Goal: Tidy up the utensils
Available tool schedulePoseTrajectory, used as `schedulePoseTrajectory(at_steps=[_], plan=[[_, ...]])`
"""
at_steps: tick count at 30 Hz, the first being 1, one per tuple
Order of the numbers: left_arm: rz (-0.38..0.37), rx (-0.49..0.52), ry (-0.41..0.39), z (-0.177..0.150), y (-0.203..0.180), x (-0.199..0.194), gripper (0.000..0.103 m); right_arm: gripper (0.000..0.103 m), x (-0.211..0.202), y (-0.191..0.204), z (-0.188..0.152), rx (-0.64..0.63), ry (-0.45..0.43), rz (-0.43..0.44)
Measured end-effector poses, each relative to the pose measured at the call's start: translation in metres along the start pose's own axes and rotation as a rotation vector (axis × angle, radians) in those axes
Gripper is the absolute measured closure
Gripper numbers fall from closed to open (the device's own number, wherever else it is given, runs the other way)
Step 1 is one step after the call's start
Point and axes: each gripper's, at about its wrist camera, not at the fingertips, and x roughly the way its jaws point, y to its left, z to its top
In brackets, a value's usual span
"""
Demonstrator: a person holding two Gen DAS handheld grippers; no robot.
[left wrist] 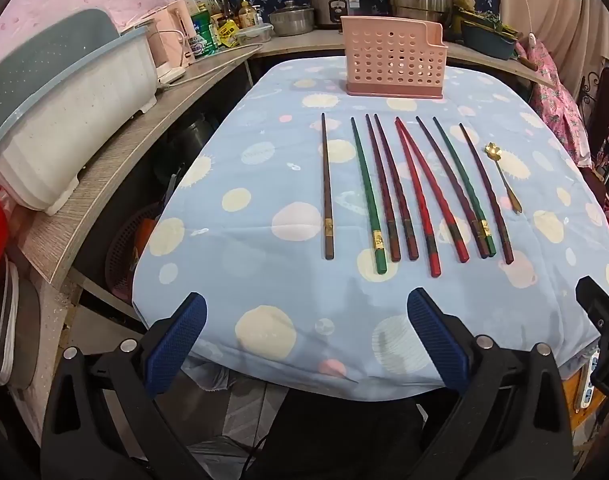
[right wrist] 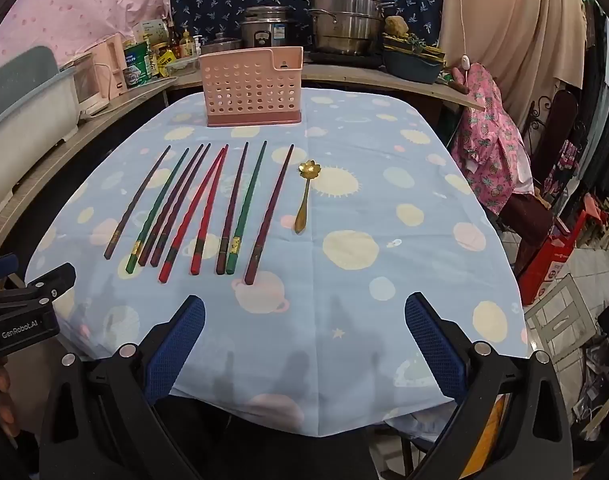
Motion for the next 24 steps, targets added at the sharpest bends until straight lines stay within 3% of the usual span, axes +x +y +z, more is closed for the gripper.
schedulePoseTrajectory(at_steps=[24], plan=[[0.002, 0.000, -0.016, -0.001, 0.005, -0.008, 0.007, 0.007, -0.006, 0.004, 0.002, -0.006, -0.015, -0.003]])
